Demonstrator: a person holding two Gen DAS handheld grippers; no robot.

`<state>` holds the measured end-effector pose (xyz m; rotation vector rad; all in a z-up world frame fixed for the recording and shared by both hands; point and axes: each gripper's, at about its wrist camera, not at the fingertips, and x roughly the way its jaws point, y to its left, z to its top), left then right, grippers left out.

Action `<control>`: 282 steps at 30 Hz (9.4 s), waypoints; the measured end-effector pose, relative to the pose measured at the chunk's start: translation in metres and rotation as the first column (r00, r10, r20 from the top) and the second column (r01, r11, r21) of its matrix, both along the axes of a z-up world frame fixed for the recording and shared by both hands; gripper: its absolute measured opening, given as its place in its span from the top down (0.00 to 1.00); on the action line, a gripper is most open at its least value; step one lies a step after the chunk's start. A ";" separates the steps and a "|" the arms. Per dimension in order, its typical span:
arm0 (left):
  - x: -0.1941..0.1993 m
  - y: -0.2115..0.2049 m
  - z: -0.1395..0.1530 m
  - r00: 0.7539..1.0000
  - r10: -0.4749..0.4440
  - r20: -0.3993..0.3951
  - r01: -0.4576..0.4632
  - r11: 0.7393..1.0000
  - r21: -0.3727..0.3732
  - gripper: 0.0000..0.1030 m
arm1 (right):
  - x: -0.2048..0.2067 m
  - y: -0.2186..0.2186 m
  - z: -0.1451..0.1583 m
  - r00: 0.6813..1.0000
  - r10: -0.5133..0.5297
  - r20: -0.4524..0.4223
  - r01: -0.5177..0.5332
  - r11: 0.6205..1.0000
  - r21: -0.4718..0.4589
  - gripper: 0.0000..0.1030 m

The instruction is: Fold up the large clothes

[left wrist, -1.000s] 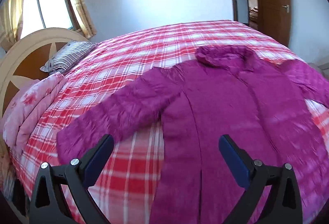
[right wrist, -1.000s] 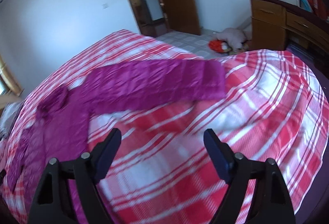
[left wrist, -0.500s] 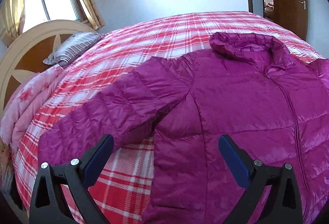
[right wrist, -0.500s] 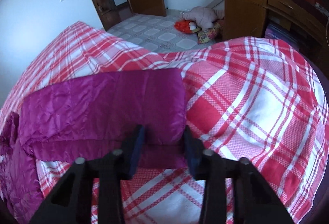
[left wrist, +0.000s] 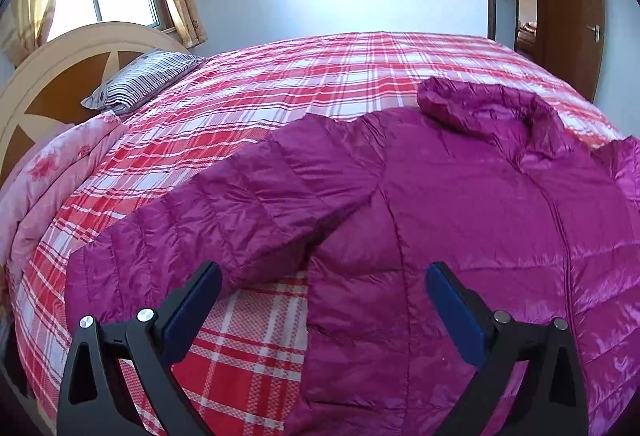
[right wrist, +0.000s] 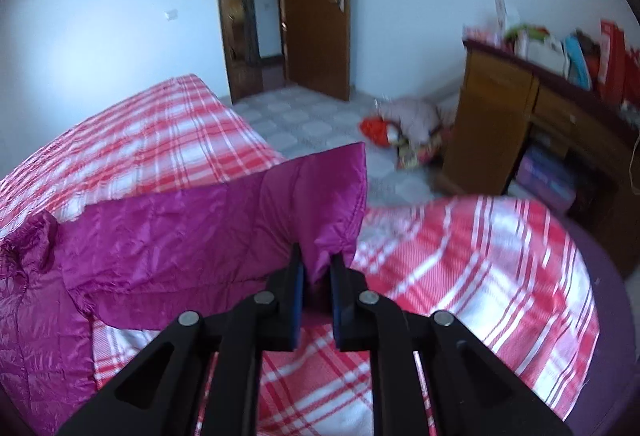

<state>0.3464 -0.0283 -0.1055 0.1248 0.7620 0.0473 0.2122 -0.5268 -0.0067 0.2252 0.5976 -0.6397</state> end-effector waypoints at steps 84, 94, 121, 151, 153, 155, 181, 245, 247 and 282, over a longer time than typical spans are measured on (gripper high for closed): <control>0.095 -0.117 -0.062 0.984 -0.115 -0.134 0.112 0.993 -0.032 0.01 | 0.242 0.207 -0.140 0.853 0.510 -0.106 -0.495 0.857 0.141 0.43; 0.096 -0.116 -0.068 0.985 -0.111 -0.135 0.105 0.993 -0.053 0.01 | 0.245 0.219 -0.142 0.853 0.487 -0.188 -0.482 0.873 0.075 0.43; 0.097 -0.114 -0.068 0.984 -0.113 -0.136 0.103 0.992 -0.079 0.01 | 0.243 0.282 -0.144 0.837 0.521 -0.164 -0.511 0.853 0.102 0.38; 0.099 -0.113 -0.068 0.984 -0.112 -0.138 0.100 0.991 -0.089 0.01 | 0.233 0.322 -0.153 0.822 0.524 -0.222 -0.530 0.847 0.037 0.26; 0.100 -0.111 -0.068 0.982 -0.116 -0.146 0.102 0.990 -0.101 0.01 | 0.232 0.323 -0.154 0.823 0.521 -0.225 -0.528 0.848 0.031 0.26; 0.099 -0.105 -0.062 0.975 -0.149 -0.166 0.129 0.983 -0.129 0.01 | 0.233 0.324 -0.153 0.824 0.518 -0.229 -0.527 0.849 0.025 0.26; -0.043 0.249 -0.033 0.846 0.510 -0.154 -0.525 0.752 -0.398 0.01 | 0.229 0.322 -0.152 0.836 0.506 -0.211 -0.514 0.858 0.019 0.20; -0.008 -0.022 0.112 0.919 -0.087 0.384 0.125 0.989 -0.076 0.88 | 0.225 0.313 -0.147 0.830 0.548 -0.108 -0.538 0.836 0.106 0.03; -0.007 -0.034 0.109 0.920 -0.111 0.377 0.145 0.987 -0.064 0.88 | 0.223 0.309 -0.144 0.824 0.562 -0.067 -0.550 0.823 0.141 0.02; -0.030 -0.157 0.036 0.873 -0.373 0.313 0.328 0.926 0.188 0.19 | 0.148 0.194 -0.135 0.873 0.073 0.482 -0.296 0.865 0.405 0.00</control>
